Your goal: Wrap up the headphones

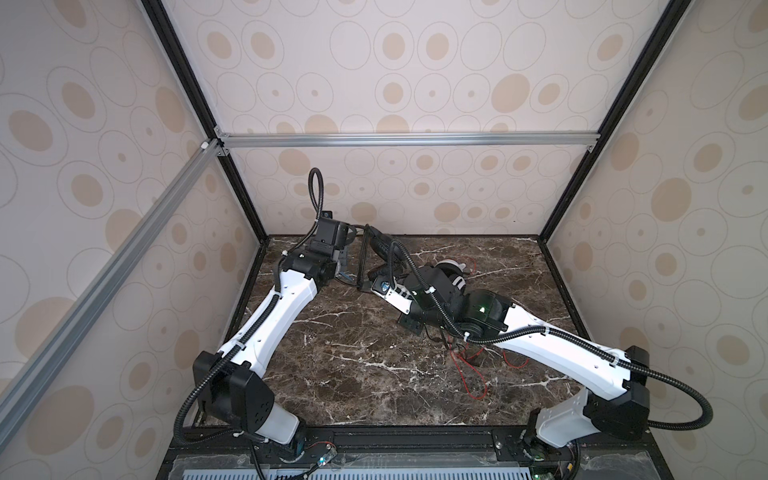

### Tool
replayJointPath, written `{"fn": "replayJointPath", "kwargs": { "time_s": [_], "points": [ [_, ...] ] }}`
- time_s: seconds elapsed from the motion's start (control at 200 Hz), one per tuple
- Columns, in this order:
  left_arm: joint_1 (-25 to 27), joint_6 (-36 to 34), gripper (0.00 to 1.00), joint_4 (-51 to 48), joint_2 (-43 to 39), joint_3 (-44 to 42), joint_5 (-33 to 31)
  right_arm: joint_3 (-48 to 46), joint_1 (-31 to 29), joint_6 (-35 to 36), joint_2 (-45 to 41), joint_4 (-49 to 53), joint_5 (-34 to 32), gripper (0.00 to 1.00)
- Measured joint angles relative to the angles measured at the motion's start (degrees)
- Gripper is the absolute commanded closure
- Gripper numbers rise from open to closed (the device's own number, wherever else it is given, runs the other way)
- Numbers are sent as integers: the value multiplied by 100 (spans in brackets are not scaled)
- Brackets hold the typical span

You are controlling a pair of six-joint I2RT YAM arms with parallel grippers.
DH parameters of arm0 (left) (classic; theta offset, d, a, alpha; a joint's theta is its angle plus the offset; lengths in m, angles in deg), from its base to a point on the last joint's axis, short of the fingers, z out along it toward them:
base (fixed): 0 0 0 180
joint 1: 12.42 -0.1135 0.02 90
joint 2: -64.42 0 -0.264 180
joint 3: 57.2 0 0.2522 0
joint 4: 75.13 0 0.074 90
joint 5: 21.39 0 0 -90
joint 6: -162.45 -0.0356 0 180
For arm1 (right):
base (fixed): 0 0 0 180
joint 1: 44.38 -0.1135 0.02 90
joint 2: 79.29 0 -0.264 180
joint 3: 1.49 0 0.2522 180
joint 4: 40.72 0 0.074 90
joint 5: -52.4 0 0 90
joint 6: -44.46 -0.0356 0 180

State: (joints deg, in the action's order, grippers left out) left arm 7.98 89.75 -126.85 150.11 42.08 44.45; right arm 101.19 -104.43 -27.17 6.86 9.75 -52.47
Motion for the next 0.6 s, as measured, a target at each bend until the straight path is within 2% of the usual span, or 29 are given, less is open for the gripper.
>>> {"fn": "replayJointPath", "kwargs": {
  "time_s": [0.16,0.315,0.47,0.595],
  "points": [
    [157,-426,100,-33,-321,-293,-39,710,85,365,358,350,-243,100],
    [511,-798,100,-79,-647,-560,-9,1075,437,706,450,483,-361,100],
    [892,-1161,100,-299,-835,-621,260,1445,693,1051,708,575,-448,100],
    [953,-1351,100,-490,-1019,-710,636,1655,826,1152,944,586,-393,99]
  ]
}}
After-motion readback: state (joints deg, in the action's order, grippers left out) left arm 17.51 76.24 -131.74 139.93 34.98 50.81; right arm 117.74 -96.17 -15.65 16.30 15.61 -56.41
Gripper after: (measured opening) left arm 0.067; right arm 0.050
